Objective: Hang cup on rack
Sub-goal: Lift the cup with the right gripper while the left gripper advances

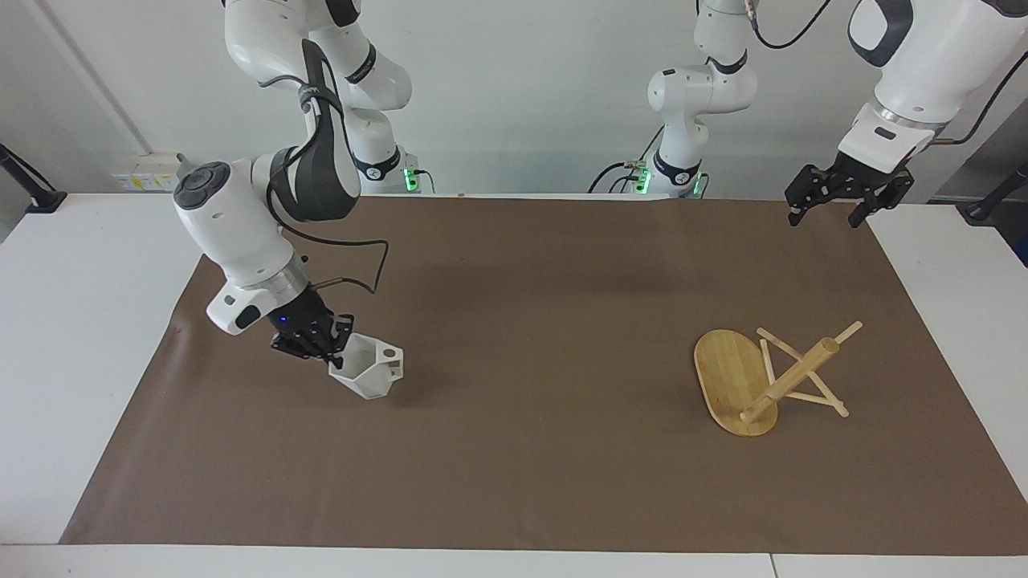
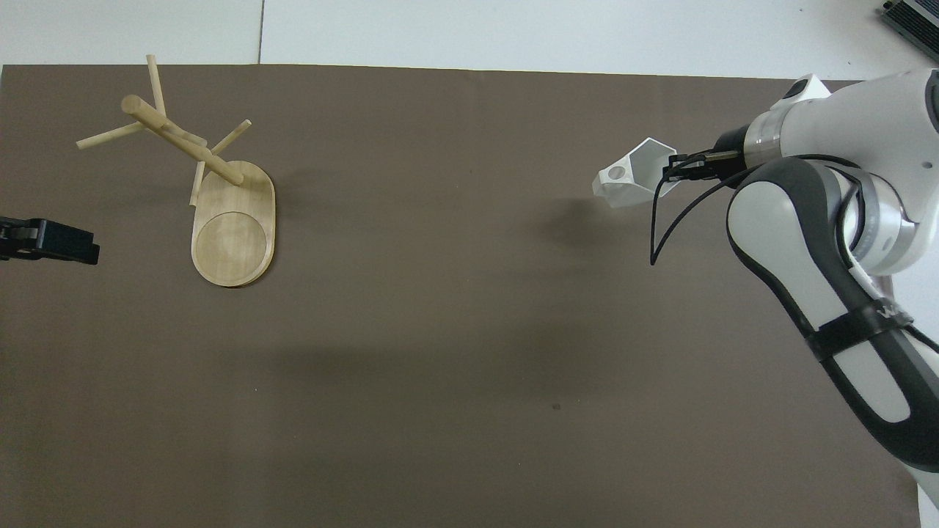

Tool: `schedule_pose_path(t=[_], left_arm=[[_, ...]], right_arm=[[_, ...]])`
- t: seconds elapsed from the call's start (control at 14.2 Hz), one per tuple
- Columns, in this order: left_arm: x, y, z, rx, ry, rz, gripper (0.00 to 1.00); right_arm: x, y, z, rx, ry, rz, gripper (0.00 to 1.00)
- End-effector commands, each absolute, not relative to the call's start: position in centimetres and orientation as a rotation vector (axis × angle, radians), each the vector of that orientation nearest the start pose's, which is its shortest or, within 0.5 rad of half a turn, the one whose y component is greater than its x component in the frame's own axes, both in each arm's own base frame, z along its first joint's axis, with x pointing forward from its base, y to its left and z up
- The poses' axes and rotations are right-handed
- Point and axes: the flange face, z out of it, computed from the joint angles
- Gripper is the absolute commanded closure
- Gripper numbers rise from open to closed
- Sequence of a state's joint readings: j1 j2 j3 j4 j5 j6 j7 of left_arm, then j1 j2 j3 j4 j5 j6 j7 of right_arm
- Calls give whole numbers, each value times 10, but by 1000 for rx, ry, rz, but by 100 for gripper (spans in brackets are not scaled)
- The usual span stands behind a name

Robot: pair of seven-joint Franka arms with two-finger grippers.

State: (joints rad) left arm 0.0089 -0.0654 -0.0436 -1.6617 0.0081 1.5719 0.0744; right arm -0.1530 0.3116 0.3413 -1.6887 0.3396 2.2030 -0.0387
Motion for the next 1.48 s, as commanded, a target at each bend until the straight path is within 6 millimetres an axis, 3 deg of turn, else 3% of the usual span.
schedule_pose_path(t=[0.0,0.35,0.56,0.91,1.2,1.41], left_arm=[[517,-24,611,-3130,165,96,0],[492,-28,606,-3115,54,330,0],[489,-40,604,-3190,-294,379,0],[462,-61,588,-3133,-844,596,0],[447,-64,575,-3070,-1324,792,0],[443,-47,561,-2915,-1808,847,0]], right_arm=[[650,154,461,-2650,15,-245,100],[631,220,481,-2428,48,-166,100],[621,256,494,-2329,94,-158,100],[596,322,509,-2263,170,-172,100],[585,348,519,-2208,234,-197,100],[576,364,527,-2175,236,-202,100]])
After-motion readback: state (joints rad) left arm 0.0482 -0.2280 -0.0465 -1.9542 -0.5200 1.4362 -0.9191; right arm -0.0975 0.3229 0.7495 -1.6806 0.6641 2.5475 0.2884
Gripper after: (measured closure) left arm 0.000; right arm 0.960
